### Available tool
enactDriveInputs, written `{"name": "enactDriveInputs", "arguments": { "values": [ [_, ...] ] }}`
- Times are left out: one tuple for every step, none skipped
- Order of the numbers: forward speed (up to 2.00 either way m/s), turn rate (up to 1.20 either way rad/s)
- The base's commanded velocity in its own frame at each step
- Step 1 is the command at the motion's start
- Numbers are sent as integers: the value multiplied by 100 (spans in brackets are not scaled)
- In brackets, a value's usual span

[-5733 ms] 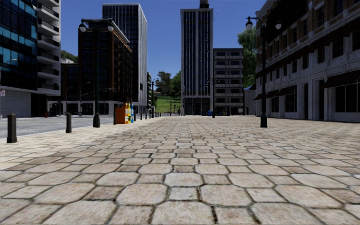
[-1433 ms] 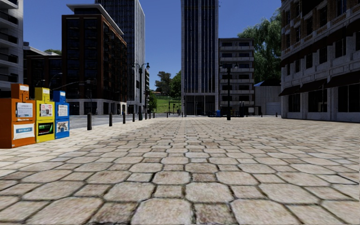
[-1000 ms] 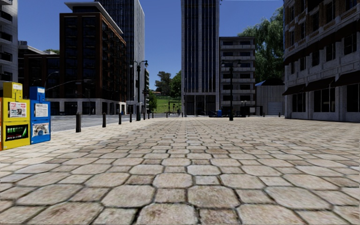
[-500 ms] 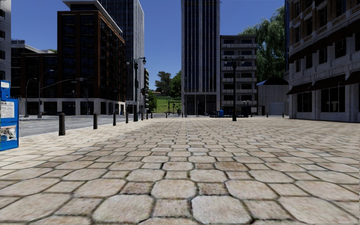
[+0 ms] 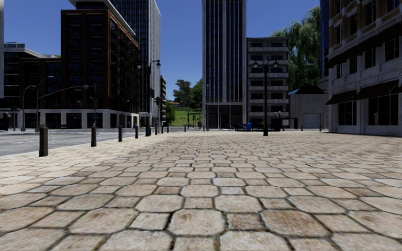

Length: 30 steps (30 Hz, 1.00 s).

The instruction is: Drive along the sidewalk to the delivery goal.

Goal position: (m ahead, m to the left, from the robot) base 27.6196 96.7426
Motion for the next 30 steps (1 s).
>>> {"name": "enactDriveInputs", "arguments": {
  "values": [
    [200, 0],
    [200, 0],
    [200, 0],
    [200, 0],
    [200, 0],
    [200, 0],
    [200, 0],
    [200, 0],
    [200, 0],
    [200, 0],
    [200, 0],
    [200, 0],
    [200, 0],
    [200, 0],
    [200, 0],
    [200, 0],
    [200, 0],
    [200, 0],
    [200, 0],
    [200, 0],
    [200, 0],
    [200, 0],
    [200, 0],
    [200, 0],
    [200, 0],
    [200, 0],
    [200, 0],
    [200, 0],
    [200, 0],
    [200, 0]
  ]
}}
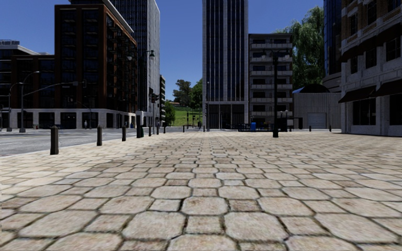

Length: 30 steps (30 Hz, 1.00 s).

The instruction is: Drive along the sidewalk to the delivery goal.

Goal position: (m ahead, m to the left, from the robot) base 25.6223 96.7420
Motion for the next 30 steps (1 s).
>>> {"name": "enactDriveInputs", "arguments": {
  "values": [
    [200, 0],
    [200, 0],
    [200, 0],
    [200, 0],
    [200, 0],
    [200, 0],
    [200, 0],
    [200, 0],
    [200, 0],
    [200, 0],
    [200, 0],
    [200, 0],
    [200, 0],
    [200, 0],
    [200, 0],
    [200, 0],
    [200, 0],
    [200, 0],
    [200, 0],
    [200, 0],
    [200, 0],
    [200, 0],
    [200, 0],
    [200, 0],
    [200, 0],
    [200, 0],
    [200, 0],
    [200, 0],
    [200, 0],
    [200, 0]
  ]
}}
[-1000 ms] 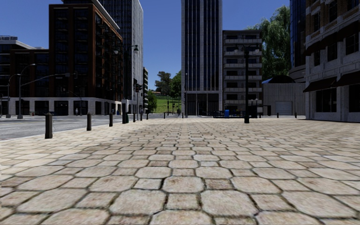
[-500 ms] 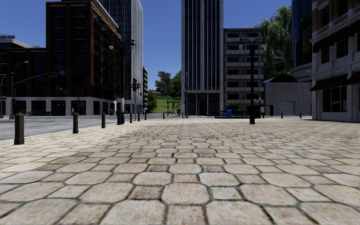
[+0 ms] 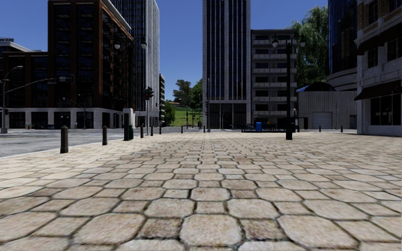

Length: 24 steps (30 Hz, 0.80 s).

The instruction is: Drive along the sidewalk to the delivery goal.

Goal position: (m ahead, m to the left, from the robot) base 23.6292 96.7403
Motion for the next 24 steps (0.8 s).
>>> {"name": "enactDriveInputs", "arguments": {
  "values": [
    [200, 0],
    [200, 0],
    [200, 0],
    [200, 0],
    [200, 0],
    [200, 0],
    [200, 0],
    [200, 0],
    [200, 0],
    [200, 0],
    [200, 0],
    [200, 0],
    [200, 0],
    [200, 0],
    [200, 0],
    [200, 0],
    [200, 0],
    [200, 0],
    [200, 0],
    [200, 0],
    [200, 0],
    [200, 0],
    [200, 0],
    [200, 0]
  ]
}}
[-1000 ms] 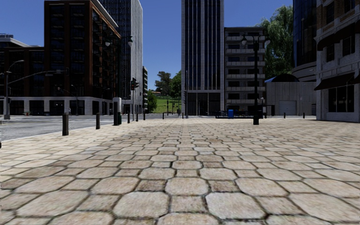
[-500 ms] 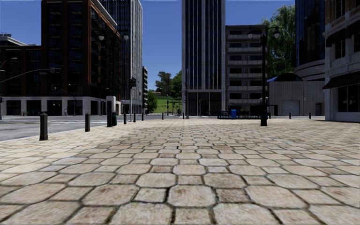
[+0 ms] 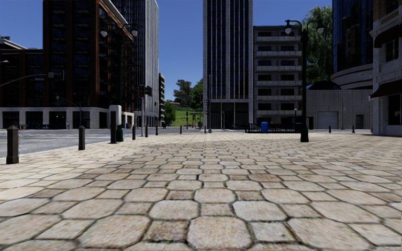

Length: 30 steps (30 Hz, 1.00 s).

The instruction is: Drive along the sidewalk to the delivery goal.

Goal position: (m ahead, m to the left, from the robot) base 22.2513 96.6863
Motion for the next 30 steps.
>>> {"name": "enactDriveInputs", "arguments": {
  "values": [
    [200, 0],
    [200, 0],
    [200, 0],
    [200, 0],
    [200, 0],
    [200, 0],
    [200, 0],
    [200, 0],
    [200, 0],
    [200, 0],
    [200, 0],
    [200, 0],
    [200, 0],
    [200, 0],
    [200, 0],
    [200, 0],
    [200, 0],
    [200, 0],
    [200, 0],
    [200, 0],
    [200, 0],
    [200, 0],
    [200, 0],
    [200, 0],
    [200, 0],
    [200, 0],
    [200, 0],
    [200, 0],
    [200, 0],
    [200, 0]
  ]
}}
